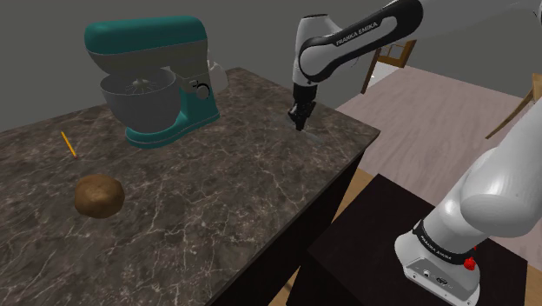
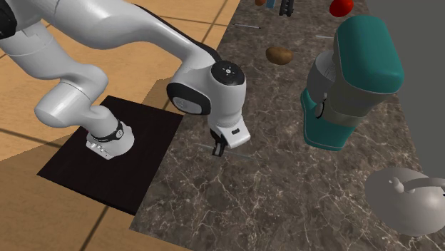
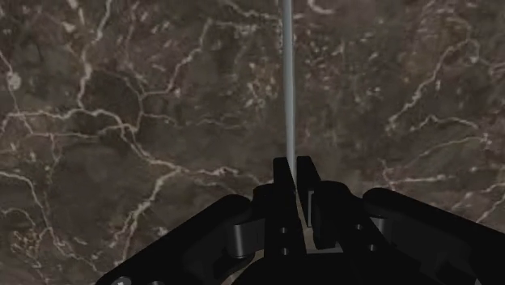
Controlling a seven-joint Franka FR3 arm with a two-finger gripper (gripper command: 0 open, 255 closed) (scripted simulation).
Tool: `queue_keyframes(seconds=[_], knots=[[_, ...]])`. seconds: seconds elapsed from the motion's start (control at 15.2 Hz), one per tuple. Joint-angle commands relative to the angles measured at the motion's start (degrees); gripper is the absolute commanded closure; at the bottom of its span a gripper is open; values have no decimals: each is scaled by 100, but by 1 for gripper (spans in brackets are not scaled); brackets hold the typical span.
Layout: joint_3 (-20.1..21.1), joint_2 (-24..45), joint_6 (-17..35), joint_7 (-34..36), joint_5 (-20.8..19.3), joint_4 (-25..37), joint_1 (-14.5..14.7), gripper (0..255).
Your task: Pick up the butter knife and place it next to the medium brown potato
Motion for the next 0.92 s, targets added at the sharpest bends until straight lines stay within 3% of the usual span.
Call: queue_keyframes(seconds=[0.0, 0.86], knots=[[-3, -77, -153, -9, 3, 74, -4, 255], [-7, -450, -1135, -18, 16, 683, -5, 255]])
